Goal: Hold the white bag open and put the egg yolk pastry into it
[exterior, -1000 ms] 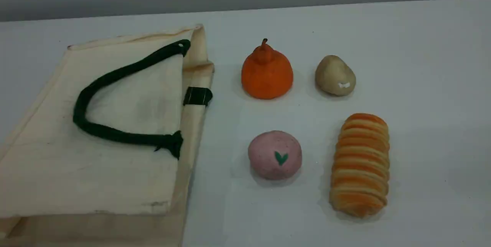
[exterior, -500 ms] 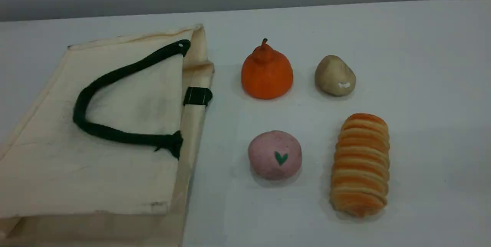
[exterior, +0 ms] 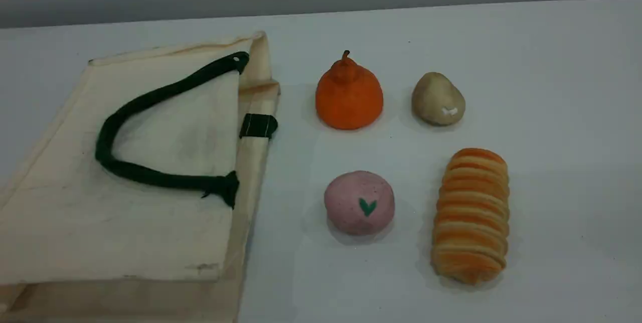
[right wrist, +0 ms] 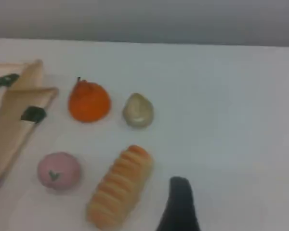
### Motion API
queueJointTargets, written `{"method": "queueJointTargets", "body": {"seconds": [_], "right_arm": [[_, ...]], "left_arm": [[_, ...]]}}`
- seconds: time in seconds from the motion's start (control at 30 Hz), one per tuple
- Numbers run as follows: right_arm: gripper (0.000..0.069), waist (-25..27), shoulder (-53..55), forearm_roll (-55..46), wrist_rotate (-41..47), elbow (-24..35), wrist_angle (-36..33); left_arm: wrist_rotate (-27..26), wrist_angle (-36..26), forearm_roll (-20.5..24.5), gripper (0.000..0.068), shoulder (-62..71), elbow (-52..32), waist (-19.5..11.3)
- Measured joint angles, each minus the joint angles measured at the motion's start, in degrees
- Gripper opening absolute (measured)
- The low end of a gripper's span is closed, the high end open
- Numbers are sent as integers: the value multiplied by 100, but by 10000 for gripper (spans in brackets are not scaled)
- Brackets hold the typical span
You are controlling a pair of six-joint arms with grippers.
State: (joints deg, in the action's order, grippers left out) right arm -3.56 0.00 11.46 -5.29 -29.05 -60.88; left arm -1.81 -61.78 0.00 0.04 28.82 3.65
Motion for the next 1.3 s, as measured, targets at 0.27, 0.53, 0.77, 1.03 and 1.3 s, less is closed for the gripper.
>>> {"method": "queueJointTargets", "body": {"seconds": [0.27, 0.53, 0.77, 1.03, 1.3], "right_arm": [[516, 0, 917, 198, 97, -563, 451], [516, 0, 2725, 380, 29, -1849, 706], [516, 0, 4174, 536, -33, -2567, 1120], [516, 0, 5364, 1077, -504, -2562, 1217], [516, 0, 6333, 1960, -1254, -2562, 1645]], "left_arm": [[284, 98, 179, 578, 748, 419, 0], [276, 269, 160, 578, 2564, 1431, 0], [276, 290, 158, 578, 4359, 2350, 0], [276, 650, 0, 578, 5938, 2896, 0], [390, 633, -46, 578, 6962, 3164, 0]]}}
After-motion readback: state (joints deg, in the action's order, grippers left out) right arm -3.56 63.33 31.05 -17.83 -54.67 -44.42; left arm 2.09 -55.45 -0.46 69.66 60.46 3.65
